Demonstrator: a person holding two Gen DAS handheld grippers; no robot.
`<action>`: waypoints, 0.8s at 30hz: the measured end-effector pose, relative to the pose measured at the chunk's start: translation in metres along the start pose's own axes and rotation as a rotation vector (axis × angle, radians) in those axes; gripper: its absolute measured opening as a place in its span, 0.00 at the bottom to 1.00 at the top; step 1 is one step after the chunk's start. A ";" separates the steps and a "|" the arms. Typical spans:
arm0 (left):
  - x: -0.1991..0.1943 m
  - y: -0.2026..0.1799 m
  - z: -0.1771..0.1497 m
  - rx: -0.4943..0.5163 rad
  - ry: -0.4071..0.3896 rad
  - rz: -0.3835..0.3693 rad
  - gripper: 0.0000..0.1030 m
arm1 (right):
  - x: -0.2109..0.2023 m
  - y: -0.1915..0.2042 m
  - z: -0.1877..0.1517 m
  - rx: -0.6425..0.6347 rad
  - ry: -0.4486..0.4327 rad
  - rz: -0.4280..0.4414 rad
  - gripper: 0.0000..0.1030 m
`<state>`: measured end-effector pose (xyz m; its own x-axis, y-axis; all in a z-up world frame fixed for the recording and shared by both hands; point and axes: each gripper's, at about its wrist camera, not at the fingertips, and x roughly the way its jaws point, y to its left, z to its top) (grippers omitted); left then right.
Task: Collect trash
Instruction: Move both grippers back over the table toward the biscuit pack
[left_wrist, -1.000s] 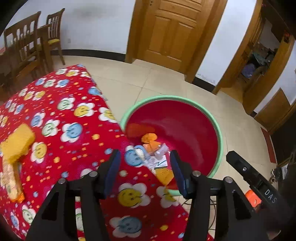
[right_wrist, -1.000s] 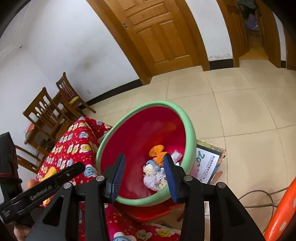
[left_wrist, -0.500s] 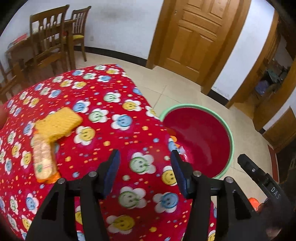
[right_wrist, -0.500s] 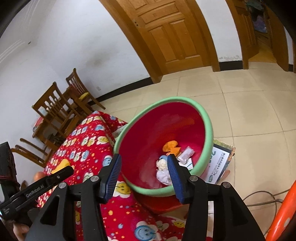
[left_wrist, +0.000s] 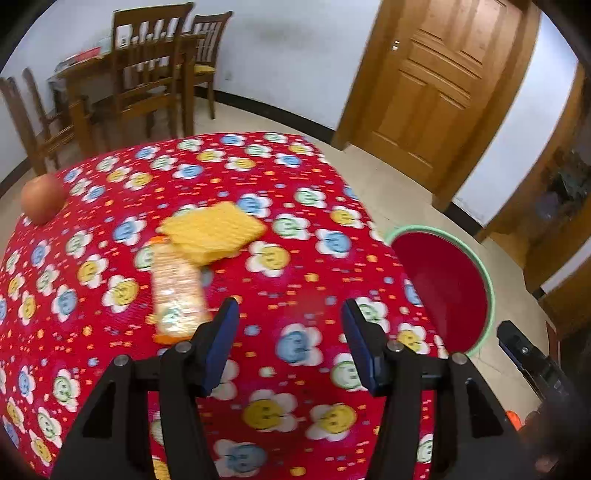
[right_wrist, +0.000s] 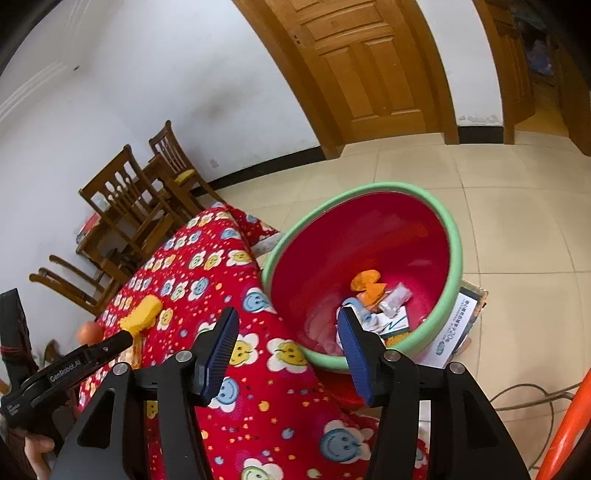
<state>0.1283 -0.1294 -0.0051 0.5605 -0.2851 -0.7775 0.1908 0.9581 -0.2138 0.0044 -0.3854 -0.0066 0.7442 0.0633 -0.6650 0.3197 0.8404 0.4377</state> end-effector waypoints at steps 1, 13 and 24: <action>-0.001 0.006 0.000 -0.010 -0.002 0.010 0.56 | 0.001 0.002 -0.001 -0.002 0.002 0.002 0.56; 0.008 0.068 -0.001 -0.129 0.017 0.103 0.62 | 0.012 0.017 -0.006 -0.023 0.035 0.013 0.56; 0.046 0.075 0.006 -0.116 0.089 0.140 0.62 | 0.019 0.023 -0.008 -0.033 0.056 0.008 0.56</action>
<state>0.1734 -0.0710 -0.0535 0.5008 -0.1497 -0.8525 0.0191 0.9866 -0.1620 0.0213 -0.3600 -0.0142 0.7121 0.0990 -0.6950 0.2938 0.8571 0.4231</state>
